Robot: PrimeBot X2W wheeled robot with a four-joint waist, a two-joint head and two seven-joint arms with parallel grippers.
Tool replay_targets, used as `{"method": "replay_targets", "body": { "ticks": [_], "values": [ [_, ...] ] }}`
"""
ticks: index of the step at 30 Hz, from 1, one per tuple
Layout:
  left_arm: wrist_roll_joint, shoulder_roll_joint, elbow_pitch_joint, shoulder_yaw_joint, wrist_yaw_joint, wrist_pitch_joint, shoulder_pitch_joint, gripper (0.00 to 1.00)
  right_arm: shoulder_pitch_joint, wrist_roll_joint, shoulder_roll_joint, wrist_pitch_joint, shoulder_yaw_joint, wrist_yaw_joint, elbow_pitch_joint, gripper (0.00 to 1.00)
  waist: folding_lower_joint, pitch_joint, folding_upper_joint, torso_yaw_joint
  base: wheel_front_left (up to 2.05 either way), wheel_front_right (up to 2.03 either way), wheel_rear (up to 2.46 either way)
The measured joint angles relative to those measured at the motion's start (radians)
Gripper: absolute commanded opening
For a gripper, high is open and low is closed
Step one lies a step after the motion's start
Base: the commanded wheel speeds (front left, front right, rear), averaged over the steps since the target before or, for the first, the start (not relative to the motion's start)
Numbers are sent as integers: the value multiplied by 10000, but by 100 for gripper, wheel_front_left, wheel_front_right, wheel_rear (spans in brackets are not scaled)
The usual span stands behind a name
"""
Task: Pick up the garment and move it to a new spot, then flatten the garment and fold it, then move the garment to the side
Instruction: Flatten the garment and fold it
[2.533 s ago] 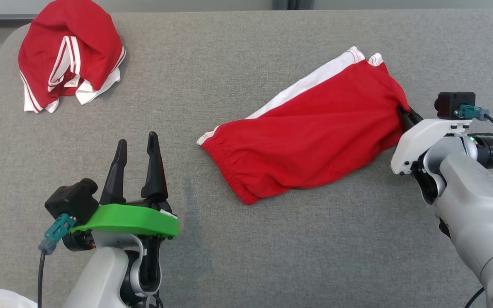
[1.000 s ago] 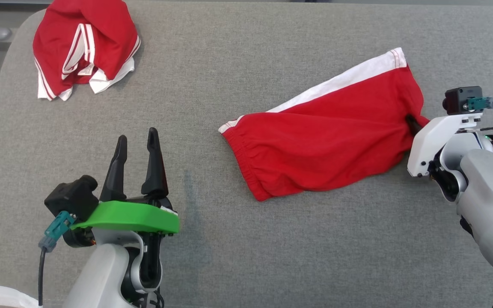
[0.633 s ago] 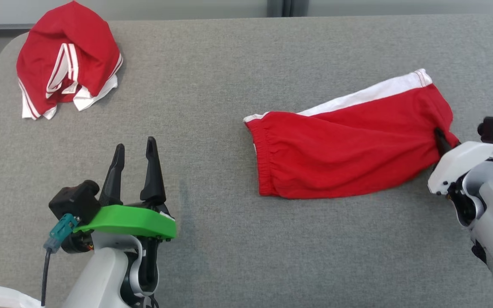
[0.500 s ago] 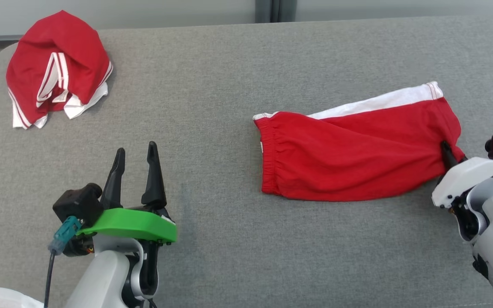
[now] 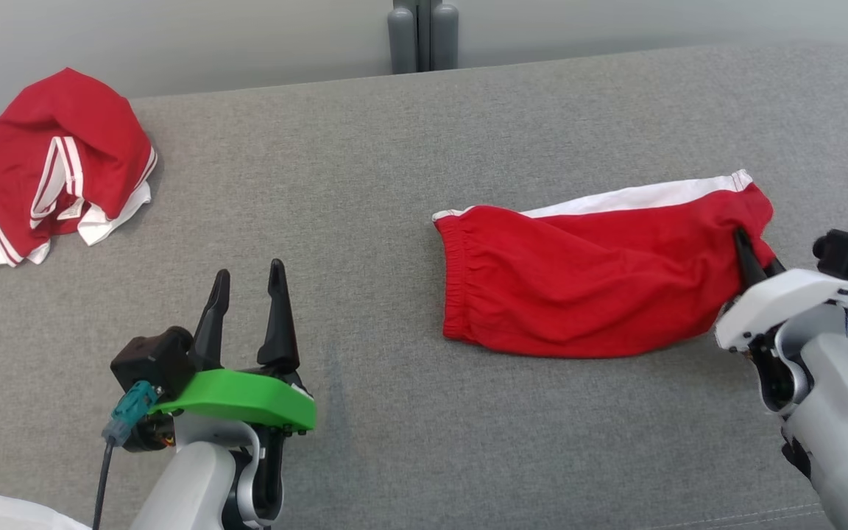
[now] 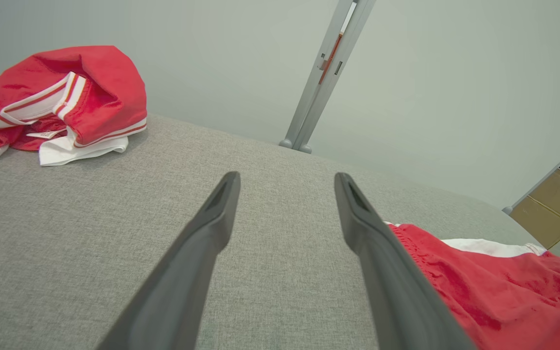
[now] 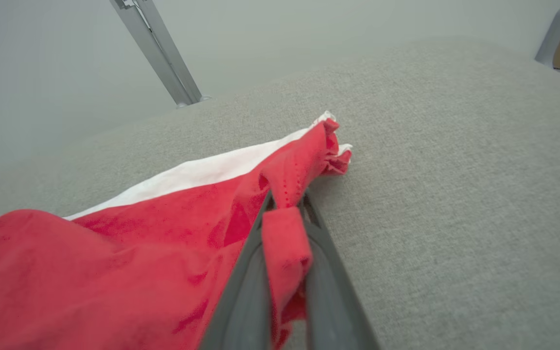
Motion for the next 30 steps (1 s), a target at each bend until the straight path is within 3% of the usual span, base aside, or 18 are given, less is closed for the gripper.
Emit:
{"method": "replay_targets", "body": {
  "ticks": [5, 11, 19, 25, 27, 29, 30],
  "values": [
    [-67, -136, 61, -46, -50, 0, 56, 100, -252, -474, 424, 163, 307, 0, -1045, 0, 0, -129, 0, 286, 0, 0, 0],
    [-90, -307, 157, -56, -159, -2, 107, 100, -511, -995, 1329, 1156, 1174, 0, -2188, 0, 0, -252, 0, 722, 0, 0, 0],
    [-75, -504, 240, -65, -276, -15, 106, 100, -151, -1730, 1730, 2418, 2554, 0, -2282, 0, 0, -285, 0, 1262, 0, 0, 0],
    [-54, -556, 284, 81, -355, -15, 150, 100, 151, -1941, 1737, 2677, 2895, 0, -2163, 0, 0, -261, 0, 1391, 0, 0, 0],
    [-17, -573, 291, 125, -362, -17, 201, 100, 198, -1985, 1733, 2685, 2997, 0, -2228, 13, 0, -271, 0, 1352, 0, 0, 0],
    [13, -593, 309, 130, -393, -17, 210, 100, 221, -1981, 1739, 2688, 3053, 0, -2355, 41, 0, -280, 0, 1301, 0, 0, 0],
    [19, -606, 314, 132, -401, -17, 211, 100, 253, -1977, 1745, 2667, 3085, -2, -2466, 100, 0, -286, 0, 1268, 0, 0, 0]
  ]
}}
